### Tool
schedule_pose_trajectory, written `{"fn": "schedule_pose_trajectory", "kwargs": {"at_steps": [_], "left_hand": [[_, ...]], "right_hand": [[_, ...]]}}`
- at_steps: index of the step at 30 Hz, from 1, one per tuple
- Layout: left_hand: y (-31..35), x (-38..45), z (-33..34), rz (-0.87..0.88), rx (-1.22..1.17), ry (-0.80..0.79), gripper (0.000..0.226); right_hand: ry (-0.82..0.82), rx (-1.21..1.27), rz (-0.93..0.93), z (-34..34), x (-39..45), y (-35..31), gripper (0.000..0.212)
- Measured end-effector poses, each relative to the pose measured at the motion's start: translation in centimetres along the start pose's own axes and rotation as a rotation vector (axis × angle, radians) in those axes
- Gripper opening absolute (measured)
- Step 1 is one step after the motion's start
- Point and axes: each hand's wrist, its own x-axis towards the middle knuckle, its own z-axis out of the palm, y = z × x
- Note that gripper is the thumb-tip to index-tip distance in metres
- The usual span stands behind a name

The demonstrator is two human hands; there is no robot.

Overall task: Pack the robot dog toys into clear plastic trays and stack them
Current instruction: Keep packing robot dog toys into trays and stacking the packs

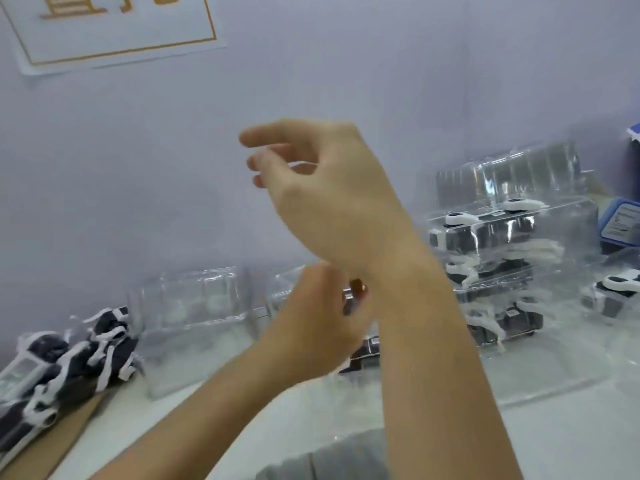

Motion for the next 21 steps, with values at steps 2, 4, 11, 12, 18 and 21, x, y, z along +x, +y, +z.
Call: {"fn": "schedule_pose_trajectory", "kwargs": {"at_steps": [2, 4, 11, 12, 18, 21], "left_hand": [[-2.5, 1.3, -2.4, -0.111, 0.033, 0.097, 0.048], [-5.8, 2.8, -4.4, -0.234, 0.185, 0.072, 0.033], [-14.5, 3.4, -3.4, -0.456, 0.435, -0.652, 0.028], [-14.9, 3.4, -2.9, -0.418, 0.462, -0.629, 0.015], [-15.7, 3.8, -3.0, -0.397, 0.383, -0.488, 0.034], [-15.5, 4.0, -3.4, -0.39, 0.336, -0.399, 0.021]], "right_hand": [[0.073, 0.051, 0.077, -1.9, -0.7, 0.4, 0.025], [0.096, -0.008, 0.152, -2.8, -1.1, 1.6, 0.025], [-0.023, -0.14, 0.331, -1.7, -1.2, 5.1, 0.027], [-0.065, -0.15, 0.35, -1.3, -1.3, 5.5, 0.028], [-0.247, -0.232, 0.435, 1.0, -2.0, 7.5, 0.03], [-0.286, -0.263, 0.5, 1.6, -2.3, 8.2, 0.035]]}}
